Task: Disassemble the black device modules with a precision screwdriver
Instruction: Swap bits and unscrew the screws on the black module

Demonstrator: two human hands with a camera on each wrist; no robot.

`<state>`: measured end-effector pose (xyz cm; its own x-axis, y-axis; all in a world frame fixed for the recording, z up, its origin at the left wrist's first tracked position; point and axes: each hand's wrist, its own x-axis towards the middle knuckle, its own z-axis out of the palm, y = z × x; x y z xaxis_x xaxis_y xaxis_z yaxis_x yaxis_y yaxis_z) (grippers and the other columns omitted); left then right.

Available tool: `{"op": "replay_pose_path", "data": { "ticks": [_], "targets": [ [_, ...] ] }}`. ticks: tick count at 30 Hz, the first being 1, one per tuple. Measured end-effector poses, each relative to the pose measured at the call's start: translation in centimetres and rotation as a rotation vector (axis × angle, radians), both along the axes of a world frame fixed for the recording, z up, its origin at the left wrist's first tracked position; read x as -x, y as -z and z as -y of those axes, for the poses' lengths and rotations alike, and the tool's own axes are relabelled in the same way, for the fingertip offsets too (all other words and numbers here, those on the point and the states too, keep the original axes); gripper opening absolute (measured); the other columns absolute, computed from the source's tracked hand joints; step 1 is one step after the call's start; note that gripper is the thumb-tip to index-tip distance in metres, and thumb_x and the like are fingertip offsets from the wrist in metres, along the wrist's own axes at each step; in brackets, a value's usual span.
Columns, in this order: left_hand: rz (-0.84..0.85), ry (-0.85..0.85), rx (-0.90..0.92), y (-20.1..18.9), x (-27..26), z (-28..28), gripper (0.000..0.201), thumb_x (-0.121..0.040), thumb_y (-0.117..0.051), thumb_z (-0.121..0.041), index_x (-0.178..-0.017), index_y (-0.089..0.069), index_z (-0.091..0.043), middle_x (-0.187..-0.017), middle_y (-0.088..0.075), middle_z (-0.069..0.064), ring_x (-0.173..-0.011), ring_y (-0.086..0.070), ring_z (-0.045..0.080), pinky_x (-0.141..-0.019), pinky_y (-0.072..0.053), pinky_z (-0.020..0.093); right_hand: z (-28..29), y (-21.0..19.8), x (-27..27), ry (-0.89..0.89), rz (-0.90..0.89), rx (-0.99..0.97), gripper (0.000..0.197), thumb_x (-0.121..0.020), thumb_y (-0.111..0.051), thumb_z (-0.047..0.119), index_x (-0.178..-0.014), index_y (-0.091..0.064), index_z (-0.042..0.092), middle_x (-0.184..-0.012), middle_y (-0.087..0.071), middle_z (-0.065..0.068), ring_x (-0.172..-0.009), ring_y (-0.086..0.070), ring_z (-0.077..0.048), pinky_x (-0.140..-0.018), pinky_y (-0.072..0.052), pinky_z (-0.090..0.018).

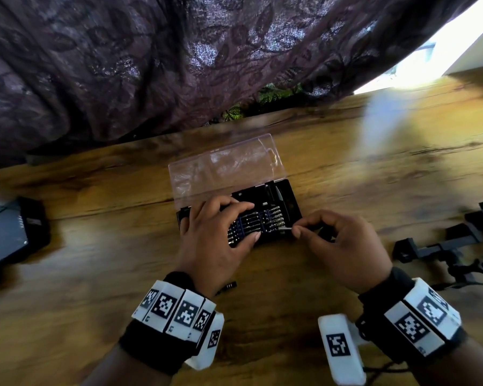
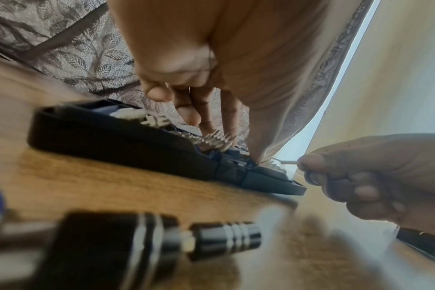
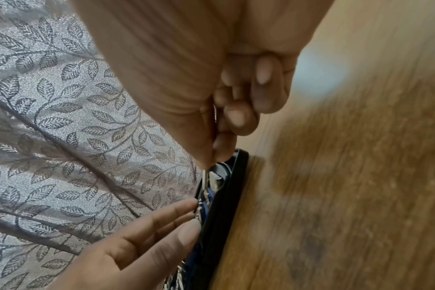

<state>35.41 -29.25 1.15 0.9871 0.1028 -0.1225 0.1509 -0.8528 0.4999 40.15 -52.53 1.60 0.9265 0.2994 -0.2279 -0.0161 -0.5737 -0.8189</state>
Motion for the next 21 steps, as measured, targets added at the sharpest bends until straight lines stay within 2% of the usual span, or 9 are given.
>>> {"op": "replay_pose_path", "data": {
  "ticks": [8,14,16,17,19,21],
  "targets": [
    [0.006,0.006,0.033,0.4,0.4,-0.2,0.051,-0.087,-0.068,-0.053,-0.136,-0.057,-0.043,-0.128,-0.049,-0.025,-0.126,-0.041,0.01,-0.103,-0.041,0.046,-0.9,-0.4,-0.1,-0.003,0.012,0.025,0.004,-0.09,-0.073,0.03,-0.092,-0.076,0.029,-0.082,-0.071,0.017,-0.074,-0.062,0.004,-0.061,-0.043,-0.007],
    [0.039,-0.025,0.075,-0.1,0.9,-1.3,0.049,-0.088,-0.073,-0.046,-0.135,-0.059,-0.04,-0.132,-0.056,-0.021,-0.127,-0.046,0.01,-0.105,-0.041,0.043,-1.2,-0.7,0.2,-0.015,-0.014,0.027,0.007,-0.09,-0.072,0.034,-0.093,-0.075,0.028,-0.082,-0.071,0.014,-0.074,-0.062,0.003,-0.061,-0.046,-0.008],
    [0.064,-0.028,0.101,-0.7,1.4,-1.6,0.046,-0.088,-0.075,-0.043,-0.131,-0.06,-0.04,-0.123,-0.06,-0.023,-0.117,-0.052,0.005,-0.098,-0.048,0.043,-1.3,-0.8,0.6,-0.024,-0.017,0.028,0.007,-0.09,-0.073,0.033,-0.093,-0.075,0.027,-0.082,-0.07,0.014,-0.073,-0.061,0.003,-0.061,-0.046,-0.009],
    [0.071,-0.023,0.121,-1.0,1.8,-1.7,0.043,-0.088,-0.075,-0.043,-0.129,-0.061,-0.041,-0.115,-0.061,-0.025,-0.107,-0.054,0.001,-0.091,-0.05,0.038,-1.4,-0.9,0.9,-0.037,-0.021,0.021,0.006,-0.09,-0.073,0.032,-0.094,-0.075,0.026,-0.082,-0.07,0.014,-0.072,-0.061,0.004,-0.06,-0.045,-0.008],
    [0.042,0.025,0.173,-1.6,2.5,-1.7,0.036,-0.086,-0.073,-0.048,-0.121,-0.064,-0.043,-0.102,-0.06,-0.026,-0.092,-0.055,0.0,-0.075,-0.048,0.024,-1.9,-1.1,1.6,-0.089,-0.053,-0.002,0.004,-0.091,-0.072,0.029,-0.094,-0.073,0.026,-0.082,-0.069,0.014,-0.072,-0.061,0.007,-0.058,-0.045,-0.007],
    [-0.028,0.116,0.228,-1.6,3.1,-1.3,0.028,-0.087,-0.068,-0.056,-0.112,-0.067,-0.044,-0.097,-0.06,-0.026,-0.088,-0.057,0.0,-0.068,-0.047,0.021,-2.4,-1.2,2.4,-0.153,-0.096,-0.024,0.001,-0.091,-0.072,0.029,-0.092,-0.073,0.029,-0.083,-0.07,0.015,-0.076,-0.063,0.004,-0.061,-0.046,-0.009]
  ]
}}
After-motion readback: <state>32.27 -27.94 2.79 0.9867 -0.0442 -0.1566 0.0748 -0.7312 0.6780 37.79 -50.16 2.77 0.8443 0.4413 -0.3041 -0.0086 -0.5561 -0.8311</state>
